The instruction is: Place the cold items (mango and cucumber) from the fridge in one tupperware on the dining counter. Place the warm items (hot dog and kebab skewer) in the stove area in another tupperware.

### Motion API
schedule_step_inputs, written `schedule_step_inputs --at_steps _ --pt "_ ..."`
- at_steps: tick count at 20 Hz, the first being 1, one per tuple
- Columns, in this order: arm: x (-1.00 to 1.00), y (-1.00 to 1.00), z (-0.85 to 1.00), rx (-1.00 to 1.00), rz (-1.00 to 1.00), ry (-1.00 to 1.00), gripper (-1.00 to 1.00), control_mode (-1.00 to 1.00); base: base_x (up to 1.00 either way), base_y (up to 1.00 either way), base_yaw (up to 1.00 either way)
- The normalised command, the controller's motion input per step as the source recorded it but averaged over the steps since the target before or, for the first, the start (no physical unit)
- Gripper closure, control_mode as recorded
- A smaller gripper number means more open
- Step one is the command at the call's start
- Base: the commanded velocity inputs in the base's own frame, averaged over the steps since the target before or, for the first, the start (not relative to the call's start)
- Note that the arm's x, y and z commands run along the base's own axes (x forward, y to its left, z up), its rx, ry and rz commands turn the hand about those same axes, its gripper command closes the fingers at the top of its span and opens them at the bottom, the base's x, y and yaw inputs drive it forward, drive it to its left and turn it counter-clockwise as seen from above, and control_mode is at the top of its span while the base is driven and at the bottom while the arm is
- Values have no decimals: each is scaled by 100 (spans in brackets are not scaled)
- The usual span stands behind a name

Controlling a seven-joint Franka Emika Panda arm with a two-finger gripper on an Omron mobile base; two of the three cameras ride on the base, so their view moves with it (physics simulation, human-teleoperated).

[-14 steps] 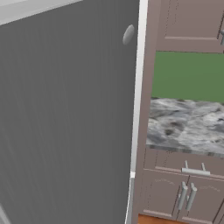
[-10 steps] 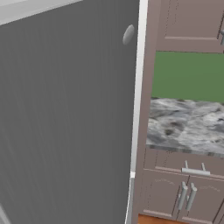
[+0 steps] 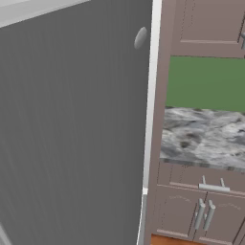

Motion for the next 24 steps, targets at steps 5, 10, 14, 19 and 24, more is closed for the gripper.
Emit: schedule_step_inputs --at_steps 5,10,14,19,24 --pt "53 0 -5 0 0 29 -100 -100 0 0 0" --pt "49 4 -4 0 0 22 -100 -100 0 0 0" --pt "27 2 -26 0 0 0 -100 -100 0 0 0" --pt "18 0 -36 0 3 -2 -100 -100 0 0 0" --pt "25 0 -23 0 1 0 -100 -100 0 0 0"
